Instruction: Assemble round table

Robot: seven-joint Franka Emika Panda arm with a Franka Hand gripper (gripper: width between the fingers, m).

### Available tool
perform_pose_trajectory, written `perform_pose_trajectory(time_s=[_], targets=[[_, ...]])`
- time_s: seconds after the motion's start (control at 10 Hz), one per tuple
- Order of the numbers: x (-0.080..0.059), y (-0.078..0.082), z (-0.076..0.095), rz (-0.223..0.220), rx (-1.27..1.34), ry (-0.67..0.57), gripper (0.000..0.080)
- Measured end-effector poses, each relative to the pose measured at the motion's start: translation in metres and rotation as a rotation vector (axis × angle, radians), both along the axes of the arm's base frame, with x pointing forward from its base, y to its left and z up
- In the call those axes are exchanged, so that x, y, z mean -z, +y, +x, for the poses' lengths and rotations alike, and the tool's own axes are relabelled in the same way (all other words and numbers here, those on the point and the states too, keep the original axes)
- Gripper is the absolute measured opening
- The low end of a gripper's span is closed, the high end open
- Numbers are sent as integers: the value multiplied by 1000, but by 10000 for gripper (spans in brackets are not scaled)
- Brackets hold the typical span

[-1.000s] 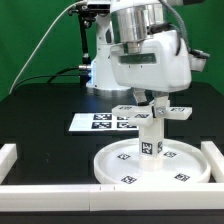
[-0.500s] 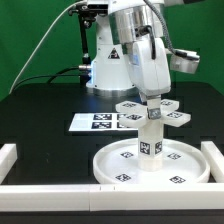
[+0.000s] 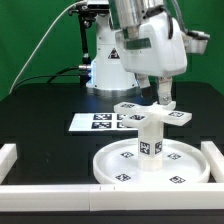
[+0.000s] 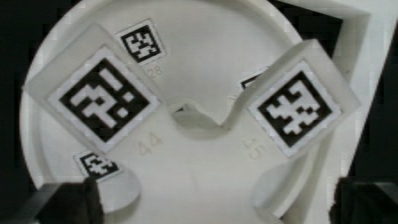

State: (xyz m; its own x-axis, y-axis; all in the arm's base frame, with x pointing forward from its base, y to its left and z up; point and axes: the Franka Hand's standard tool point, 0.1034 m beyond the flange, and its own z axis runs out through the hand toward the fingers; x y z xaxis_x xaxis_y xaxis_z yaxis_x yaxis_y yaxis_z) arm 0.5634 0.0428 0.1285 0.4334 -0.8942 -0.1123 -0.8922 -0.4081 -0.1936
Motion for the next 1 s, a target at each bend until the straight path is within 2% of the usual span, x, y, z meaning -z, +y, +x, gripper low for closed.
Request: perform_pose_trajectory(time_s=[0.2, 0.4, 0.6, 0.8, 1.0], targets=[[7, -6, -2, -41, -314, -50, 649], [10, 0, -4, -84, -532, -66, 649], [10, -3, -4, -99, -646, -87, 649], [8, -6, -5, -148, -939, -79, 649], [4, -7, 2, -188, -1234, -49, 649]])
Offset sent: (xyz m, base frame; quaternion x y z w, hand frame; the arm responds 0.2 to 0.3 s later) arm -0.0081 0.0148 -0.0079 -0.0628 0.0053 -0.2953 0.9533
